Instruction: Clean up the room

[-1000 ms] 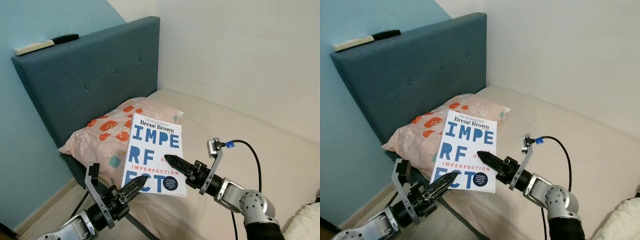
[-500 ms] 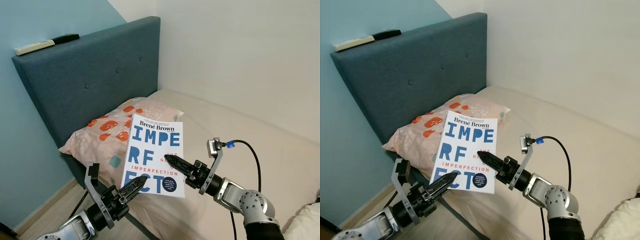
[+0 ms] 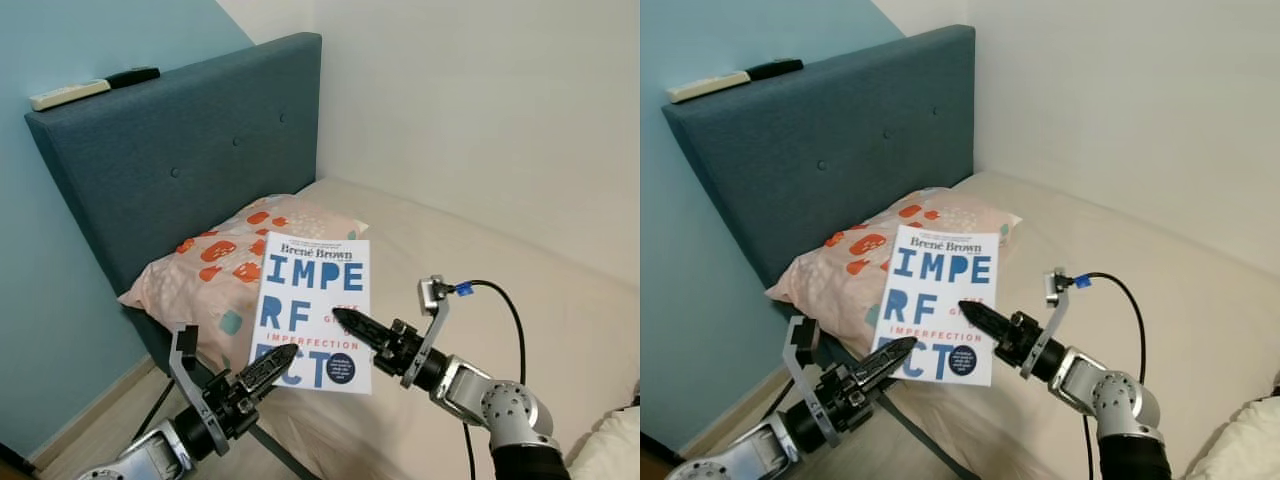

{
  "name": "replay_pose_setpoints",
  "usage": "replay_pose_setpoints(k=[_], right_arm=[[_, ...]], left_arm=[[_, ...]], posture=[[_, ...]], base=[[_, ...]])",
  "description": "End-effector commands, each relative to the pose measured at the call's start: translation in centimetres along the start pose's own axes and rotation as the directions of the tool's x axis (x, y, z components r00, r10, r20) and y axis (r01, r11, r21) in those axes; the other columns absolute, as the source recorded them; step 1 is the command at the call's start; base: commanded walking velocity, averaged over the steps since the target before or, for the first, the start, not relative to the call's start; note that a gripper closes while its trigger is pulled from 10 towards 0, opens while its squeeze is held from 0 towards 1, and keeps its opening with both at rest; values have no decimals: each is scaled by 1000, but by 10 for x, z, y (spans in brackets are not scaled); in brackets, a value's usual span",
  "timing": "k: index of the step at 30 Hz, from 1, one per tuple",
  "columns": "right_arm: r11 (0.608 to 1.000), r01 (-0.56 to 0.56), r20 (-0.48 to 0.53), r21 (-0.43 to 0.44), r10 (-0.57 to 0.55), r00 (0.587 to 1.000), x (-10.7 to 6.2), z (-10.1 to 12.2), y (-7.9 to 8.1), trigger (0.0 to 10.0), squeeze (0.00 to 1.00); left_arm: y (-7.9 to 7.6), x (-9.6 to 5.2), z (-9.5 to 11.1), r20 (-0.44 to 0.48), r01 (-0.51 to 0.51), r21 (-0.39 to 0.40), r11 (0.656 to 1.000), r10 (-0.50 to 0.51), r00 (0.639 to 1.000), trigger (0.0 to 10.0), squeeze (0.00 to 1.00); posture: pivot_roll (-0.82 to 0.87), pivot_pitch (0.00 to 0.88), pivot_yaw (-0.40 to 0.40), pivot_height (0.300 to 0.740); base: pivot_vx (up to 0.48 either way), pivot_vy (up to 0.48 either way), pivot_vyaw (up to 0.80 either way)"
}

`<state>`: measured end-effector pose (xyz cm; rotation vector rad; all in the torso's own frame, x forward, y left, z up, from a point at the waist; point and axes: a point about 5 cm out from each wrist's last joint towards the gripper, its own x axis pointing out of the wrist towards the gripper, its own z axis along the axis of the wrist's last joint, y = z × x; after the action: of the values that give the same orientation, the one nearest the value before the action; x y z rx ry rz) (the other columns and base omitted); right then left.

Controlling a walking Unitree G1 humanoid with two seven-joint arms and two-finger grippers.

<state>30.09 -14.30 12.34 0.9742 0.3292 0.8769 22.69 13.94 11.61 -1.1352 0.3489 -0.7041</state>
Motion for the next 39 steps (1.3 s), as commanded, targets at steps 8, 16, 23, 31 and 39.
replay_pose_setpoints(k=[8,16,23,31,39], right_arm=[[863,273,154,-425,-229,961,-4,60,-9,6196,0],[627,277,54,-728,-351,935,-3,74,-10,10000,0],[405,308,94,-861,-468,879,10,39,-29,10000,0],[384,424,182,-820,-528,830,11,8,-46,10000,0],[386,457,182,-801,-571,801,-3,7,-59,10000,0]], left_arm=[[59,-35,17,127,-516,377,769,509,852,10000,0],[66,-37,40,313,-651,581,488,605,732,10000,0],[62,-24,44,507,-732,634,250,580,638,10000,0],[67,-14,30,536,-720,672,174,558,634,10000,0],[69,-10,26,545,-718,680,151,550,632,10000,0]], posture=[[-40,109,-15,740],[-39,103,-25,740],[-45,94,-35,740],[-46,89,-32,740],[-51,91,-25,740]], base=[[0,0,0],[0,0,0],[0,0,0],[0,0,0],[0,0,0]])
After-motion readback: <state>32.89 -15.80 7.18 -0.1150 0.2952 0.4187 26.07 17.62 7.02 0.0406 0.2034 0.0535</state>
